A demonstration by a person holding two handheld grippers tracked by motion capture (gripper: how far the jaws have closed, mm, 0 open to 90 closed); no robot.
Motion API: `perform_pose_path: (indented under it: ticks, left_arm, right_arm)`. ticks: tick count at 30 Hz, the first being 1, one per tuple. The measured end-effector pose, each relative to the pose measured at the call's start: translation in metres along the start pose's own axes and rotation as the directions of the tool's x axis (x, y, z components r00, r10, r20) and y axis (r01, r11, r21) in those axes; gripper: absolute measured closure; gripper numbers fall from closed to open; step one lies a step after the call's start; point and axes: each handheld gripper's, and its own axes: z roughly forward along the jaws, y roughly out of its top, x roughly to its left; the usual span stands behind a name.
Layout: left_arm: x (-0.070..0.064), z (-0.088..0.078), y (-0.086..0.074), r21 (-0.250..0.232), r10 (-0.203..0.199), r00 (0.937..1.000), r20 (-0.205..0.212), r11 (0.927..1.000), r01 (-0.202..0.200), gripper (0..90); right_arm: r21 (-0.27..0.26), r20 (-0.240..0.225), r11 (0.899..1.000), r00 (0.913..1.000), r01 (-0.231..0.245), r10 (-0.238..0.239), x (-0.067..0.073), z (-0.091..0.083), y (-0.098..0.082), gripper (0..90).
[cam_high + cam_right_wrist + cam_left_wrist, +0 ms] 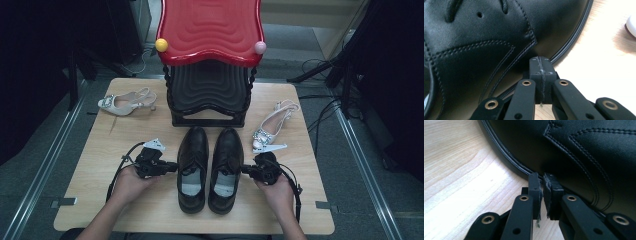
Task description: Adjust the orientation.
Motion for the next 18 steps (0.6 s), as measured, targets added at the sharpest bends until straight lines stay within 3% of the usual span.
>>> perform_pose_path:
  ticks: [4,14,18]
  left_arm:
    - [-0.0030,0.0008,0.0007,0.002,0.003,1.0000,-0.006,1.0000,-0.003,89.2]
    - [-0.0057,0.0036,0.0006,0.006,0.000,0.9991,0.042,1.0000,0.000,90.0]
    - [-0.0064,0.0036,0.0003,0.004,-0.011,0.9990,0.043,0.9999,0.011,90.0]
  right_arm:
    - [-0.010,0.002,1.000,1.0000,0.001,-0.001,0.0003,0.0033,0.0028,90.0]
    - [-0.014,0.001,1.000,1.0000,0.006,-0.006,0.0013,0.0072,0.0067,90.0]
    - [-0.018,-0.003,1.000,1.0000,0.005,-0.005,0.0004,0.0075,0.0074,90.0]
